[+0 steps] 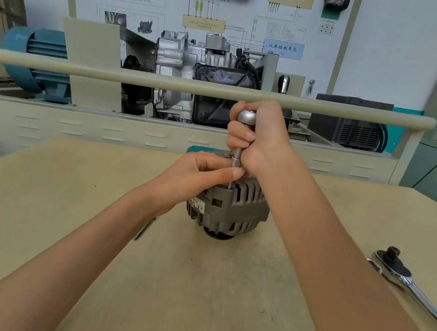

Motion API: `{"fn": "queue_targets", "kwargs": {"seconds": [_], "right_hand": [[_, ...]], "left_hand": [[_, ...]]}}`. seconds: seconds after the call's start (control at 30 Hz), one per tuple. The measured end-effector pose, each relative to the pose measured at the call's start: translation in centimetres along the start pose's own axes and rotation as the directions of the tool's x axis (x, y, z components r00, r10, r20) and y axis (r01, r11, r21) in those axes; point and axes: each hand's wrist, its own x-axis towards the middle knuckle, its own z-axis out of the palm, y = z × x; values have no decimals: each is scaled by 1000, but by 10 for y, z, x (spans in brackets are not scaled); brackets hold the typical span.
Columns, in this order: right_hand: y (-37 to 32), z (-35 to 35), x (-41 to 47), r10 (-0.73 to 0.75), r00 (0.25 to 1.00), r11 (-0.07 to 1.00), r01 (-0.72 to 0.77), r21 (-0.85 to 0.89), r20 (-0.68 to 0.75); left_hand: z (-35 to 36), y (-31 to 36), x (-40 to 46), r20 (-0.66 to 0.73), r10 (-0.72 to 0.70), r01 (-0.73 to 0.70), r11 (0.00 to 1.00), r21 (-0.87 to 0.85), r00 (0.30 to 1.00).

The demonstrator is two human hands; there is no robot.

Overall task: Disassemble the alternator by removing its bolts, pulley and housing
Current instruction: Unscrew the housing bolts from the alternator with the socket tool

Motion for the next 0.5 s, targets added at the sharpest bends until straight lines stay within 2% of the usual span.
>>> {"fn": "queue_targets", "kwargs": {"seconds": [0.07,0.13,0.23,0.37,0.43,0.5], "right_hand": [[-4,-1,4,161,969,986,-152,-65,185],[-5,-1,9,286,900,957,-250,-150,329],[-6,-3,11,359,835,933,-320,-162,417],[-5,-6,9,307,858,950,-300,-83,410],[-3,-4,4,246,910,968,-244,-49,334],[0,1,0,130,973,992,-128,-24,189]], "left_hand": [[-1,1,0,10,-10,10,1000,-8,1000],[-1,1,1,1,-8,8,1000,-7,1000],[-1,0,1,-8,-12,12,1000,-7,1000],[0,0,1,-12,1,-1,1000,18,1000],[0,0,0,-15,6,-6,1000,27,1000],[0,2,-2,-2,20,-20,999,27,1000]]}}
